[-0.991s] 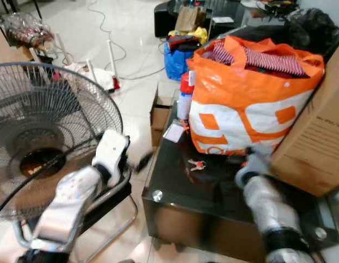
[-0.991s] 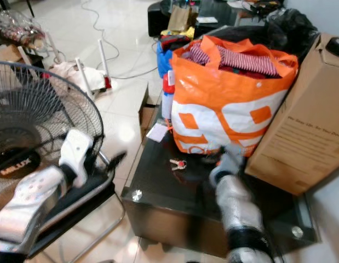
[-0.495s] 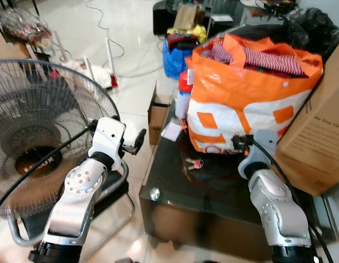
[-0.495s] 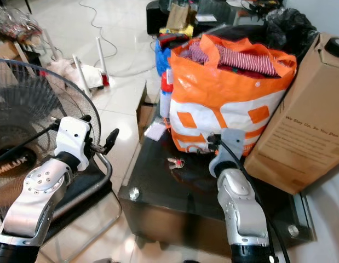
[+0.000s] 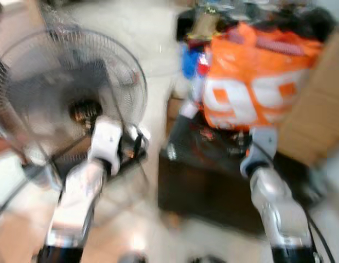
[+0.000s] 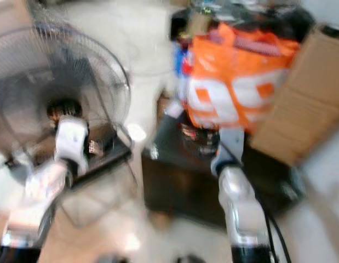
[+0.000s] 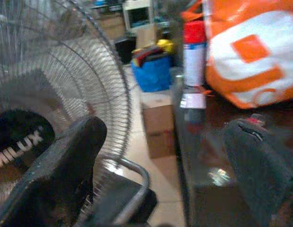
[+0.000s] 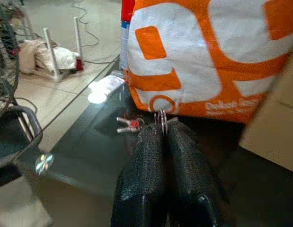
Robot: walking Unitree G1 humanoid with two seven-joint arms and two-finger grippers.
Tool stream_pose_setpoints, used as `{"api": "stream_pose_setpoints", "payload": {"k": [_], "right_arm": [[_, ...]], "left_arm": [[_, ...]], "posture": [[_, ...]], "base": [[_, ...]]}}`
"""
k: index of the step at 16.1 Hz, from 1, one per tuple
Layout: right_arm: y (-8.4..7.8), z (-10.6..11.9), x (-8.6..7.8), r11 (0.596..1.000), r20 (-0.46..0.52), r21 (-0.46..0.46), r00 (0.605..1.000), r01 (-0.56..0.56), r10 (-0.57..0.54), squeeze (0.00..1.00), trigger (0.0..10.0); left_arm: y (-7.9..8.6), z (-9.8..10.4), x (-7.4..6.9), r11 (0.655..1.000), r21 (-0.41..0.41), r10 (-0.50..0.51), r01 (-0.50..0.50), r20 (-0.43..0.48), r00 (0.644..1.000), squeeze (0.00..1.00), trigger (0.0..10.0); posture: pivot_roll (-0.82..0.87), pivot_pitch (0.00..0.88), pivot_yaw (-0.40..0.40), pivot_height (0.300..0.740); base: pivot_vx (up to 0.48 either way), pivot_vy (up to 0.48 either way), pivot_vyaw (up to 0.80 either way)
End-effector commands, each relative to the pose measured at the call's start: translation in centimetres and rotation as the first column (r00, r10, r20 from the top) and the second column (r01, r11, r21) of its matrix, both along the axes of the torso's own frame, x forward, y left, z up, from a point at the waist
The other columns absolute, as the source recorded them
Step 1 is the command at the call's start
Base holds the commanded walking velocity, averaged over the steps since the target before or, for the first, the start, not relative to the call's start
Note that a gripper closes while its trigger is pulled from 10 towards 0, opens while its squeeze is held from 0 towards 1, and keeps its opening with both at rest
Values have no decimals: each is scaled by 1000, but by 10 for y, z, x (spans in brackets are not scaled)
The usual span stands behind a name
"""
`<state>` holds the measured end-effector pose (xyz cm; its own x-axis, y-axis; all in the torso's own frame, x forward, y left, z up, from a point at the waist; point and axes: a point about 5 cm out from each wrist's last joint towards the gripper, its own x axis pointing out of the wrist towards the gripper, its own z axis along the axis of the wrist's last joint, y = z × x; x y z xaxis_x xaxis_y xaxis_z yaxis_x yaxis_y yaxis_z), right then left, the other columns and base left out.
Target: Hang keys on a hook
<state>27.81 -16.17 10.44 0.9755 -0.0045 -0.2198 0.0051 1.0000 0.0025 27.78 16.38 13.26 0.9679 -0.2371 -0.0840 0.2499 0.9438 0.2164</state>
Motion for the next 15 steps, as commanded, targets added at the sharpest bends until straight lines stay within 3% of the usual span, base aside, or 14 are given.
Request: {"api": "stream_pose_setpoints", "payload": {"k": [1, 7, 8, 9, 10, 12, 13, 14, 15], "right_arm": [[-2, 5, 2, 1000, 23, -10, 1000, -1, 1, 0, 10000], [1, 6, -1, 1000, 27, 18, 1000, -6, 5, 0, 10000], [-4, 5, -2, 999, 13, -28, 1000, 23, -23, 0, 10000], [-12, 6, -2, 990, 27, -122, 998, 65, -62, 0, 10000], [-17, 8, -4, 991, 26, -112, 997, 77, -74, 0, 10000], [-28, 12, -8, 984, 41, -133, 992, 120, -115, 0, 10000], [-29, 11, -8, 985, 37, -118, 992, 125, -122, 0, 10000], [-27, 13, -9, 990, 43, -52, 991, 132, -130, 0, 10000], [-20, 16, -10, 995, 57, -3, 993, 102, -102, 0, 10000]], "left_arm": [[1, 0, 0, 1000, -1, 9, -9, 4, 1000, 0, 10000], [-1, -1, 0, 1000, 2, 2, -2, 4, 1000, 0, 10000], [0, 0, 2, 999, 23, 35, -35, 19, 999, 0, 10000], [6, 4, 7, 994, 34, 102, -105, 93, 990, 235, 10000], [12, 5, 9, 984, -7, 180, -180, 104, 978, 263, 10000], [10, 5, 10, 990, -62, 126, -124, 41, 991, 192, 10000], [10, 6, 10, 992, -41, 122, -120, 50, 991, 176, 10000], [10, 8, 8, 995, -65, 80, -77, 50, 996, 94, 10000], [18, 7, 10, 989, 18, 144, -146, 78, 986, 0, 10000]], "posture": [[-16, 0, -47, 740], [-25, 0, -30, 740], [-31, 0, -25, 740], [-36, 0, -22, 740], [-41, 0, -19, 740], [-49, 0, -11, 740], [-49, 0, -11, 740], [-48, 0, -17, 740], [-50, 0, -21, 740]], "base": [[-304, 0, 0], [-248, 0, 0], [0, 0, 0], [0, 0, -500], [0, 0, -800], [0, 0, -800], [0, 0, -800], [0, 0, -800], [0, 0, -800]]}}
